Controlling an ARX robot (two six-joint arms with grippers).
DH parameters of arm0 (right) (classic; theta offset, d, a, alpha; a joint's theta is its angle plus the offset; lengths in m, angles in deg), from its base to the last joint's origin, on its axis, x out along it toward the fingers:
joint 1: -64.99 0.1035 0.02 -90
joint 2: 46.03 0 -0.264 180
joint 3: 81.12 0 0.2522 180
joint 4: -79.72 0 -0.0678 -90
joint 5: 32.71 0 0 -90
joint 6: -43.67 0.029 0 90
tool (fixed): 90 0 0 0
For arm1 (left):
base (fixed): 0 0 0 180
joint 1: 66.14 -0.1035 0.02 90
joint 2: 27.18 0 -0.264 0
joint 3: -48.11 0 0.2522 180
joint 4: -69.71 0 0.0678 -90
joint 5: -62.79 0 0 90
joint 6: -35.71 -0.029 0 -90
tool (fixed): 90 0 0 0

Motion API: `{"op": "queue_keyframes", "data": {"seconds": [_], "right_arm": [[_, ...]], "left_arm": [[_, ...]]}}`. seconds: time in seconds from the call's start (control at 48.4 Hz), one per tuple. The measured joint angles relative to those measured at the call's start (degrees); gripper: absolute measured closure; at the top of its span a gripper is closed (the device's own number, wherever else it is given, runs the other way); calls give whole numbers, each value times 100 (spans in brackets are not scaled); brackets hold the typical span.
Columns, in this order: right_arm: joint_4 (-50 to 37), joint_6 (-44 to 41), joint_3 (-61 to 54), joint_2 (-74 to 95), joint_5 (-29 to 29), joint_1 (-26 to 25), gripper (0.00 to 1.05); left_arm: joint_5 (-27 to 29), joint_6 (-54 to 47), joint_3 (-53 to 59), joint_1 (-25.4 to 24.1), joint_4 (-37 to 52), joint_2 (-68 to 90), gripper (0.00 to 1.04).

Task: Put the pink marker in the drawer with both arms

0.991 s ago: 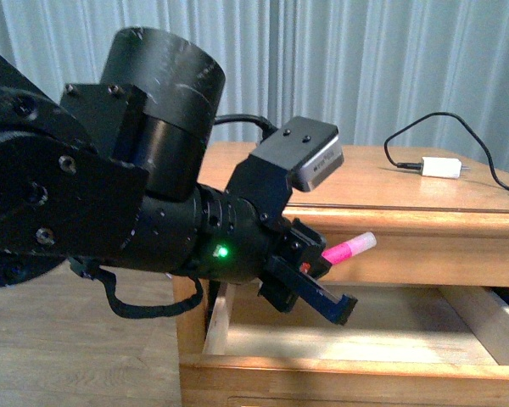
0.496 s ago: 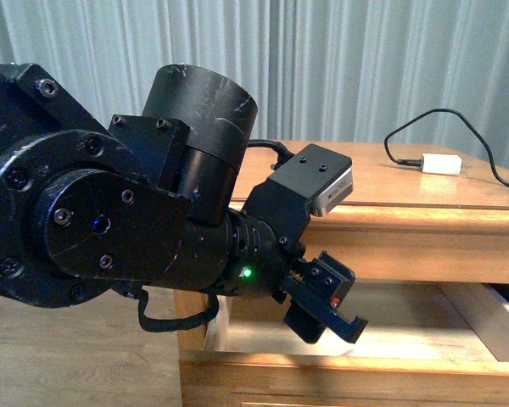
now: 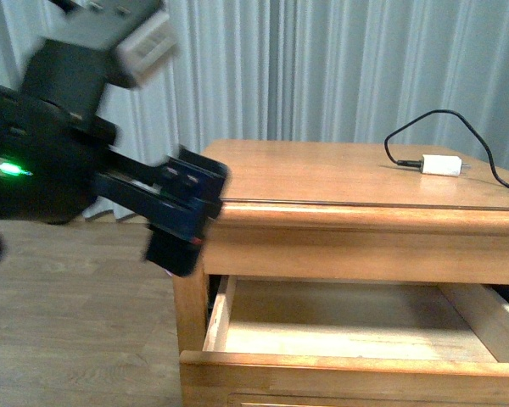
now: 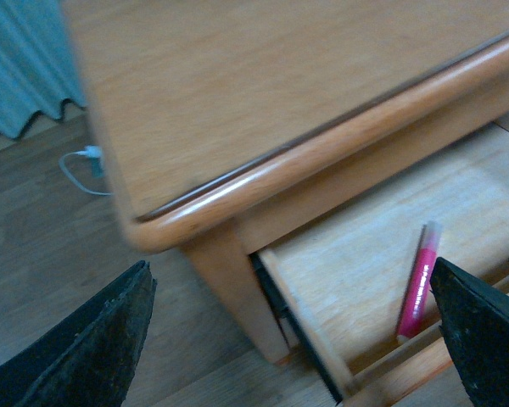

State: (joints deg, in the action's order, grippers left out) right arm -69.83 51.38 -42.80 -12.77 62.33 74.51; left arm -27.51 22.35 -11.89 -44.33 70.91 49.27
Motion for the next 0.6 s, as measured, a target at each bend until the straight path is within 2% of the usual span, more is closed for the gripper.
{"op": "queue_keyframes", "data": {"seconds": [0.351, 0.475, 0.599], "right_arm": [[0, 0, 0, 0, 0, 0, 8], [0, -2, 0, 0, 0, 0, 8], [0, -2, 0, 0, 0, 0, 8]], "left_arm": [[122, 1248, 1554, -1154, -1209, -3254, 6], [227, 1731, 2109, -1394, -1504, -4129, 6], [273, 1915, 2201, -1449, -1537, -4301, 6]]}}
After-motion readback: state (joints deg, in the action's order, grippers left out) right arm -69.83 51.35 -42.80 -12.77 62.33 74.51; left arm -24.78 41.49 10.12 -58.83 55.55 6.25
